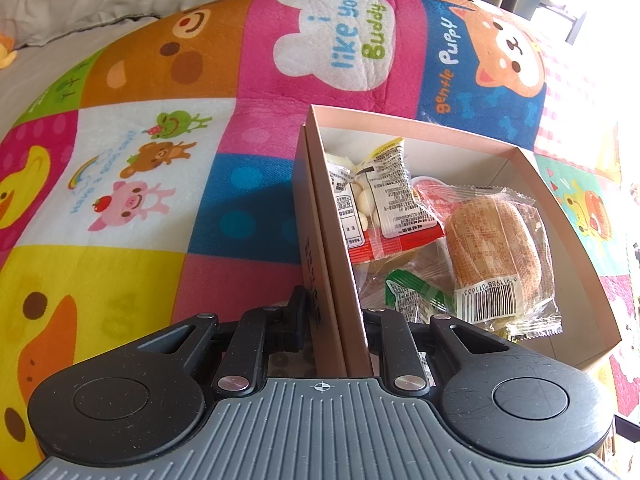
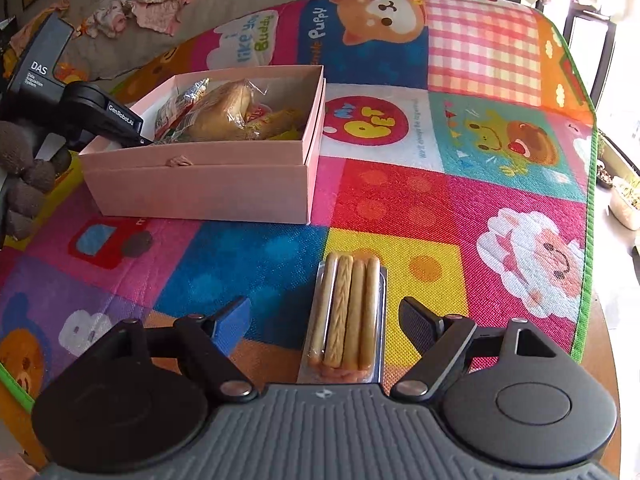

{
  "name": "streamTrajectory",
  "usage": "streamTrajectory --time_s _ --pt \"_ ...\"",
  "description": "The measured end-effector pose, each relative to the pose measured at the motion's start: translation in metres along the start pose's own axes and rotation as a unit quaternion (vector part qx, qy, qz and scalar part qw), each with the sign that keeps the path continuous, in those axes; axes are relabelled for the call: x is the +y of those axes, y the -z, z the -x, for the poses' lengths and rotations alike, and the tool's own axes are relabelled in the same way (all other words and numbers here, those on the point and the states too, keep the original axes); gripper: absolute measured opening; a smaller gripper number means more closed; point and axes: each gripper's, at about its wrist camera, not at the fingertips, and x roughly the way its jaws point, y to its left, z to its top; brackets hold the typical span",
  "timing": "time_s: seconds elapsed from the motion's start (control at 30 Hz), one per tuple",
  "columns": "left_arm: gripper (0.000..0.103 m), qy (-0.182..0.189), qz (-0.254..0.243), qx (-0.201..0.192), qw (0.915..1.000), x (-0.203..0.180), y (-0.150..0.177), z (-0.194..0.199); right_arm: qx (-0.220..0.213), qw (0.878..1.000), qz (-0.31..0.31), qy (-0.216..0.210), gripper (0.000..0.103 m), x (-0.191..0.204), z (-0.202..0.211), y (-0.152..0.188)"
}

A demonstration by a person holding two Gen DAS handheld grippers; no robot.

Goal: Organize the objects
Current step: 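Grasp the biscuit-stick pack with the right tool, then carry the biscuit-stick pack into the pink box and open the right tool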

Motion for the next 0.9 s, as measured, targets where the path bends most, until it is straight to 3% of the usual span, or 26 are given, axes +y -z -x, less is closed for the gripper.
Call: streamTrajectory --time_s 0.13,0.2,0.27,0.67,0.9 --pt "0.02 0.0 0.0 0.0 1.0 0.0 0.0 0.0 0.0 1.0 0.003 -0.003 0.062 0.0 0.003 0.002" --pt "0.02 0.0 0.001 0.0 1.0 0.0 0.0 0.0 0.001 1.0 0.018 -0.009 0.045 0.004 0.006 0.002" --pt "0.02 -0.001 0.0 0.001 1.0 -0.001 0.0 0.0 0.002 0.999 0.032 -0.014 0.034 0.01 0.009 0.002" --pt "0.019 -0.011 0.004 0.011 0.9999 -0.004 -0.003 0.0 0.005 0.998 0.015 -0.063 0.032 -0.001 0.037 -0.01" --pt "0.02 -0.007 0.0 0.007 1.0 -0.003 -0.002 0.0 -0.041 0.996 0.007 -0.08 0.031 -0.016 0.066 -0.07"
